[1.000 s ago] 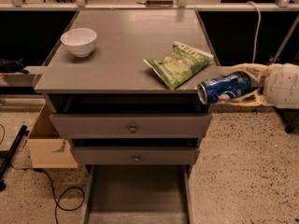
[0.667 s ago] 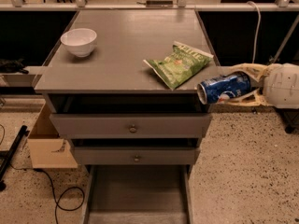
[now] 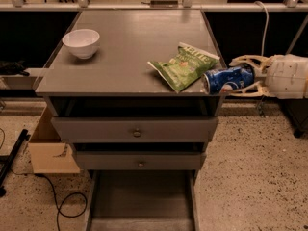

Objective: Pick pepsi can from bottom drawer and place on counter

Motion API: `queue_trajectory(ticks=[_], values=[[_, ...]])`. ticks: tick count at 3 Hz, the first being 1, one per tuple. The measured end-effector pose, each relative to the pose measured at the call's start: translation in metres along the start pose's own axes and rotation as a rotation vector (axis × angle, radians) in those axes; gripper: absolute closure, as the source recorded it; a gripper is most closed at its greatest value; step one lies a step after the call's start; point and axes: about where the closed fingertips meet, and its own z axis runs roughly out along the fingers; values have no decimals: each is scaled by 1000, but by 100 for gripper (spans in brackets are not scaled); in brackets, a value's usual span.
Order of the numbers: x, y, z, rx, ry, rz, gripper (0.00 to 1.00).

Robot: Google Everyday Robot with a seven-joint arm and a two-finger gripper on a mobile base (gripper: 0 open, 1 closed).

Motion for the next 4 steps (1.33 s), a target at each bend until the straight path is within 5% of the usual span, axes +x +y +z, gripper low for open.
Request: queue_trajectory(ticks=[1,2,4], values=[[11,-25,11,-3,7,59,100],[6,-29,15,-13,2,44,100],[-32,-99,47,-88,-41,-118,100]])
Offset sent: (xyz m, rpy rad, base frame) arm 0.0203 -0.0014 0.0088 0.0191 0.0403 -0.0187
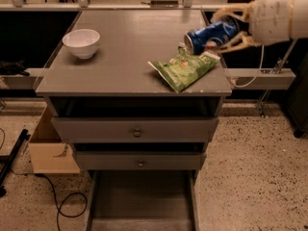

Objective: Pick pepsi can from bottom drawer and place on counter

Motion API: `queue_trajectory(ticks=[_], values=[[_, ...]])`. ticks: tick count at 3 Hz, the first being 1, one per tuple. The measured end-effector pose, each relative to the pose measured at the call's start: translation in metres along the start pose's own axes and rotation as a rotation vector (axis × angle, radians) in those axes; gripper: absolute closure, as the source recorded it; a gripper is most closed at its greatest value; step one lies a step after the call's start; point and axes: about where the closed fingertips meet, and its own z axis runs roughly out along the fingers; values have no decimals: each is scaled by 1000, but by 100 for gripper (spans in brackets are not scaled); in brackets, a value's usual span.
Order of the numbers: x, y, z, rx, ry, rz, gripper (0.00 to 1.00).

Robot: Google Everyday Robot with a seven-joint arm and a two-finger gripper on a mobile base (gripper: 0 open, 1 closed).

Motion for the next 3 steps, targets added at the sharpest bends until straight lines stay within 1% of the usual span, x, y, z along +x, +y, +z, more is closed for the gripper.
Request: queue_trajectory(ticks=[1,2,3], values=[[-16,-47,29,-6,-76,-72,100],[-24,-64,35,20,-99,-84,100],[-24,-51,44,4,-115,-64,100]])
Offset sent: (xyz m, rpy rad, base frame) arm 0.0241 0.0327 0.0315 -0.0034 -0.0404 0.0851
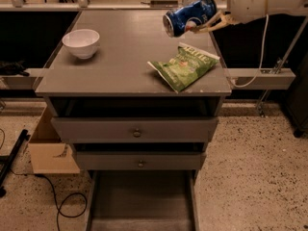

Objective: Pick pepsi can from bottom drawer and place on counter

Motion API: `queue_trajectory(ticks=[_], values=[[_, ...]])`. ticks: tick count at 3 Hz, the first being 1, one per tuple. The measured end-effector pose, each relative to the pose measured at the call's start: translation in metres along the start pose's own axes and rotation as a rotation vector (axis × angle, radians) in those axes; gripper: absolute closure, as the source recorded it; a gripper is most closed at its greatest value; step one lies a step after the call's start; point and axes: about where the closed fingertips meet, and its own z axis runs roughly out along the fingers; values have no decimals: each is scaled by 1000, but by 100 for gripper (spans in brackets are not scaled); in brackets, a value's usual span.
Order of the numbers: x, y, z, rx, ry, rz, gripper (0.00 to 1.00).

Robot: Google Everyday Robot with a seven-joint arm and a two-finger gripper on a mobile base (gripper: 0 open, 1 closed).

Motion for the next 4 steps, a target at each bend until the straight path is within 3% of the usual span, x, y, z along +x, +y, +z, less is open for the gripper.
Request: queue_trajectory(ticks=[1,2,3,4], values=[[-3,1,32,-26,-63,4,100],[-11,-9,89,-45,-166,1,100],[-12,-18,119,-45,-216,1,100],[-16,-19,124,-49,-226,-3,100]])
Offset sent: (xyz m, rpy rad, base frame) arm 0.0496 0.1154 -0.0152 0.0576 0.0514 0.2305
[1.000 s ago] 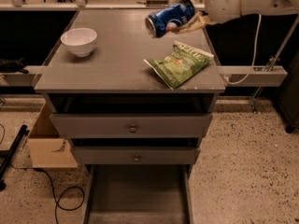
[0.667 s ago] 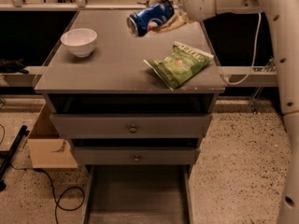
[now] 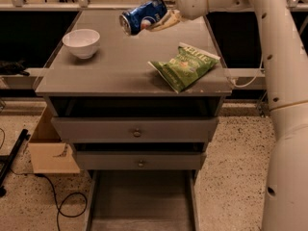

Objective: Pick pepsi can from bottom drawer and place on counter

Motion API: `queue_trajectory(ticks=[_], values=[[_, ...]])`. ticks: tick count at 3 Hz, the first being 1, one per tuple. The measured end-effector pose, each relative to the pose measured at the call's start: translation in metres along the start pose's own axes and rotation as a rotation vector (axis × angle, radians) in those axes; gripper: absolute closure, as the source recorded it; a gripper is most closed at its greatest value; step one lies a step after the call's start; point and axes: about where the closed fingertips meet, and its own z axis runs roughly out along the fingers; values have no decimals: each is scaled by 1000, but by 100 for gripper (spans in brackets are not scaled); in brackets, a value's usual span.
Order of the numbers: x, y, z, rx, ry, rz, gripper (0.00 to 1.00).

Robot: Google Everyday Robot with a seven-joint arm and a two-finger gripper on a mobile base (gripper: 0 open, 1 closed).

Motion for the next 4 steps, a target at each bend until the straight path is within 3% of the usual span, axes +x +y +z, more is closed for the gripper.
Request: queue_trajectory(ticks=[1,3,4], values=[[-2,2,4,-8,-6,0,100],[-29,11,61,-83,-107,-11,100],[-29,11,61,-83,-107,-11,100]])
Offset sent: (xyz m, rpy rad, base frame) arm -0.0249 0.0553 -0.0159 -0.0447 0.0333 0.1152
